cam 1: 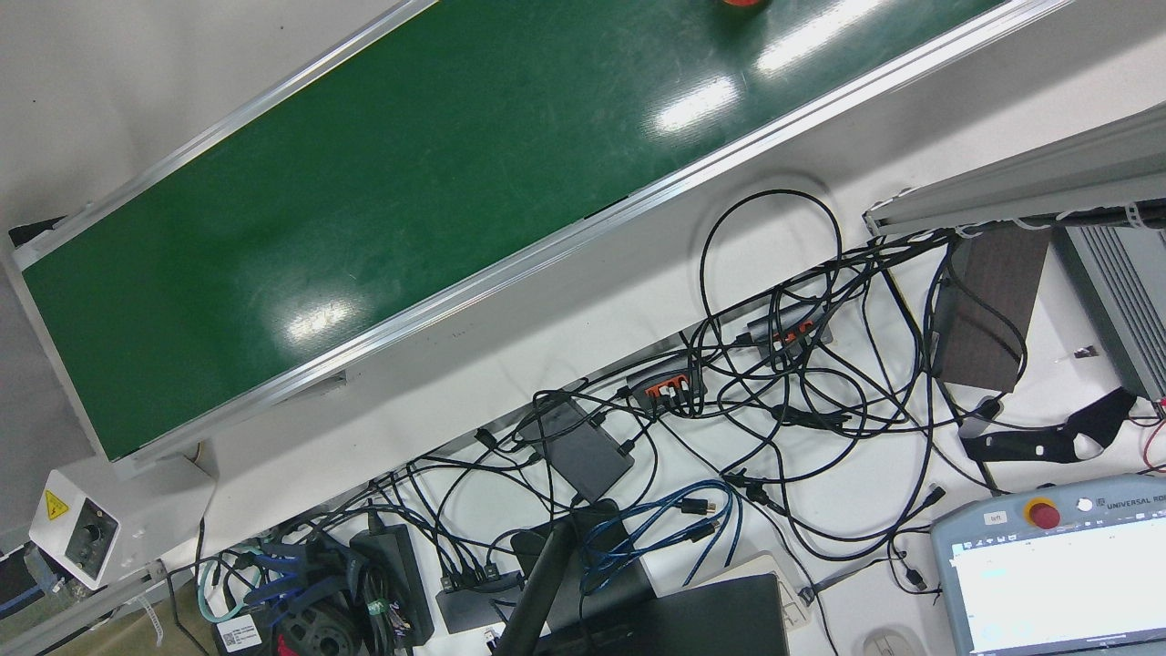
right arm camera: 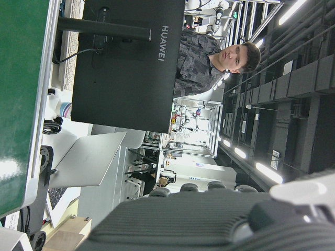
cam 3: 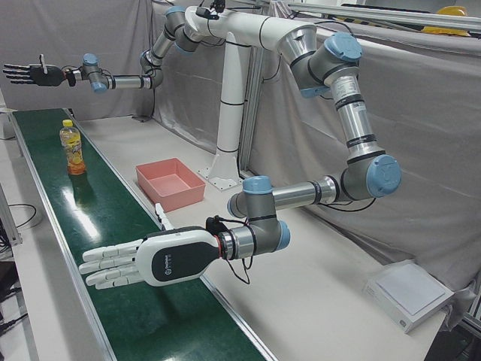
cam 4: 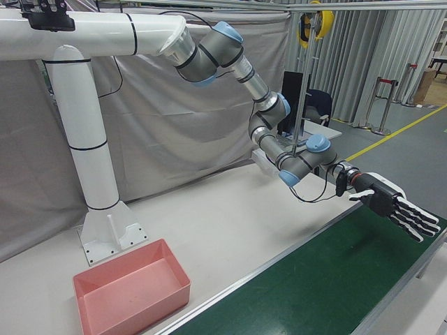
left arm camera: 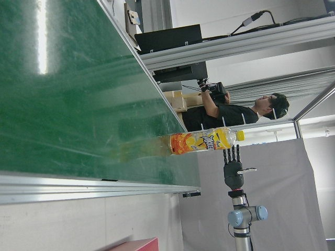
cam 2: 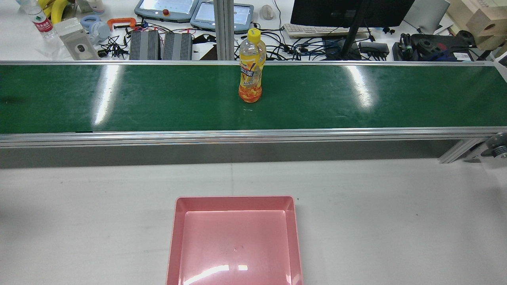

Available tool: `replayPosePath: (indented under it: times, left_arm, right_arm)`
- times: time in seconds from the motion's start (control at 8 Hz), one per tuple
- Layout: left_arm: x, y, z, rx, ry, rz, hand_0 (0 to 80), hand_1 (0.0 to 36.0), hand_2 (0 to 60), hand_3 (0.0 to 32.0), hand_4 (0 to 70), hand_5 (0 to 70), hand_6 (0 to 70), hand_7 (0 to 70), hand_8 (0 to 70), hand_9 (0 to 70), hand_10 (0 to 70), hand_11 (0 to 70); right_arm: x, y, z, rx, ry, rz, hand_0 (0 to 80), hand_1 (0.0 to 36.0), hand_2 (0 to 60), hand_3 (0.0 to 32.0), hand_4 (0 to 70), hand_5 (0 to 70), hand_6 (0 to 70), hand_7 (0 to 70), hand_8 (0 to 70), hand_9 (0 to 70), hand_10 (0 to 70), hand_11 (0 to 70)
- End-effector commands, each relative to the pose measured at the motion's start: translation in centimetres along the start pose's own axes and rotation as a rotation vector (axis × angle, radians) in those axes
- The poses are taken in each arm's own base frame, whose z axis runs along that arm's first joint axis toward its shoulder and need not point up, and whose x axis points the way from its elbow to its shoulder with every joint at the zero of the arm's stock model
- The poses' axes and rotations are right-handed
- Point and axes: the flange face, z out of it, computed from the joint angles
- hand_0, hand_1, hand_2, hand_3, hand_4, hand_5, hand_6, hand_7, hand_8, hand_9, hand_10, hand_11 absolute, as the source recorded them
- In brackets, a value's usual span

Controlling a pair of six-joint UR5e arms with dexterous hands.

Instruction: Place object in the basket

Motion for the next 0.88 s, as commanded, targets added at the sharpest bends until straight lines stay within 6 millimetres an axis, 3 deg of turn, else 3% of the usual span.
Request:
replayPosePath:
  times: [0.0,0.75]
  left_arm:
    - [-0.04,-0.07,-0.03,0.002,-0.001,0.001,50.3,15.1,0.0,0.0,0.0,3.0,0.0,0.0,0.0,0.0,3.9,7.8]
    - [0.42,0.29,0.02,-0.005,0.007,0.0,50.3,15.1,0.0,0.0,0.0,2.8,0.0,0.0,0.0,0.0,3.8,7.6]
  right_arm:
    - [0.0,0.0,0.0,0.0,0.0,0.0,0.0,0.0,0.0,0.0,0.0,0.0,0.0,0.0,0.0,0.0,0.0,0.0]
    - [-0.01,0.07,0.01,-0.001,0.0,0.0,0.0,0.0,0.0,0.0,0.0,0.0,0.0,0.0,0.0,0.0,0.0,0.0]
